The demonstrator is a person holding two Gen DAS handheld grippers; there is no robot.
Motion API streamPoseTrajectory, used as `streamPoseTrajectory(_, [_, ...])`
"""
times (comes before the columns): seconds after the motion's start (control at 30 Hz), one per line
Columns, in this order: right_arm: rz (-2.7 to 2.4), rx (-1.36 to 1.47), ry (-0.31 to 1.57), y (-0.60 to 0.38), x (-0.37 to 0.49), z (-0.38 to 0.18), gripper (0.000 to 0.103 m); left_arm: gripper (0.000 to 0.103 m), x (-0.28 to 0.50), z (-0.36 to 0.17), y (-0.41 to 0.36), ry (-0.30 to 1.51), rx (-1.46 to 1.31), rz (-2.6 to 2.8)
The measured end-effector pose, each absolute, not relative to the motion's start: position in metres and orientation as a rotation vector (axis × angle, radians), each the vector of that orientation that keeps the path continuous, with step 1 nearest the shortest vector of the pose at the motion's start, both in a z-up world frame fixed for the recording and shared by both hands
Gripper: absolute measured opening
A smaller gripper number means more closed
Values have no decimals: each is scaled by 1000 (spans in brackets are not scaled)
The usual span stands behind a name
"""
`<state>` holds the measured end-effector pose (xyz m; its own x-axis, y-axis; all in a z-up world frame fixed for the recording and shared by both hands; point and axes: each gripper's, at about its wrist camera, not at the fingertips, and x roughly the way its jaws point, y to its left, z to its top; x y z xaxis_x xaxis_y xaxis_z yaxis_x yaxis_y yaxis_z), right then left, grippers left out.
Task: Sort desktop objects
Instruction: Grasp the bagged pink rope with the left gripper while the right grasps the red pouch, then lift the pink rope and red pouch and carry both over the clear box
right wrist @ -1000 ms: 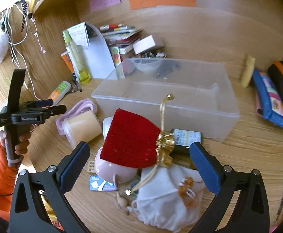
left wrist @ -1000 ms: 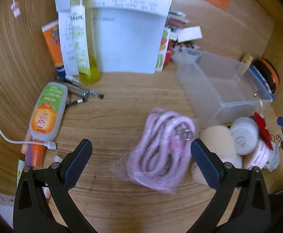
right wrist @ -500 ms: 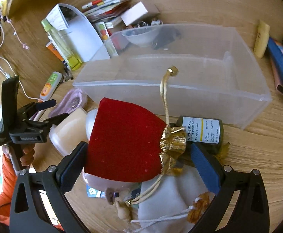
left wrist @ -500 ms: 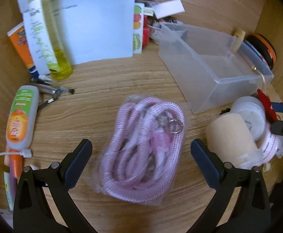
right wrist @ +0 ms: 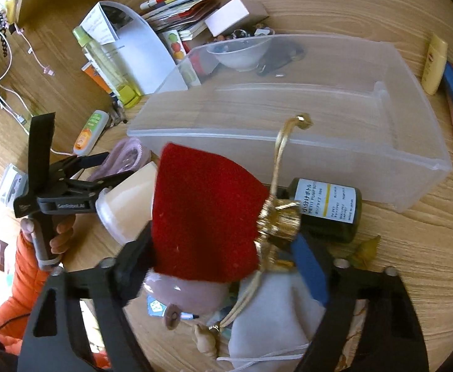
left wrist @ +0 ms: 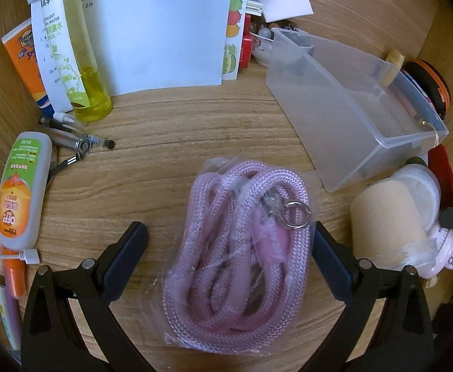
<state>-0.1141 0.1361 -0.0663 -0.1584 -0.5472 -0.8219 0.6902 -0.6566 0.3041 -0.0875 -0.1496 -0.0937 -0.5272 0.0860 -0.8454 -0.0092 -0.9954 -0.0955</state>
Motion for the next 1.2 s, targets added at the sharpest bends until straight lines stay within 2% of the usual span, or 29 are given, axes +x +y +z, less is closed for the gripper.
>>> streamPoseTrajectory(0.1, [-1910,1255,191,134,-112,-66,63,93,-86,-93,-149,-90,-1480,2705])
streamPoseTrajectory(0.17, [-1914,1245,194,135,-110,-66,53,70,-85,-91,-144,-21,-1470,2719])
streamPoseTrajectory(0.2, [-1923,1237,199,135,-109,-65,49,68,-84,-90,-142,22,-1472,2733])
streamPoseTrajectory(0.27, [-1942,1214,214,135,-108,-62,38,67,-84,-90,-139,42,-1465,2740])
streamPoseTrajectory(0.33, [-1962,1197,223,138,-107,-60,33,66,-83,-90,-139,44,-1459,2750])
streamPoseTrajectory(0.47, [-1983,1173,218,143,-107,-57,29,61,-81,-88,-136,88,-1446,2801])
streamPoseTrajectory(0.6, [-2015,1128,221,150,-103,-50,28,59,-77,-87,-132,152,-1430,2880])
streamPoseTrajectory(1.03, [-2116,994,268,164,-101,-18,28,58,-69,-65,-146,-8,-1359,2998])
streamPoseTrajectory(1.2, [-2139,948,273,170,-103,-4,29,58,-59,-41,-141,-11,-1276,3038])
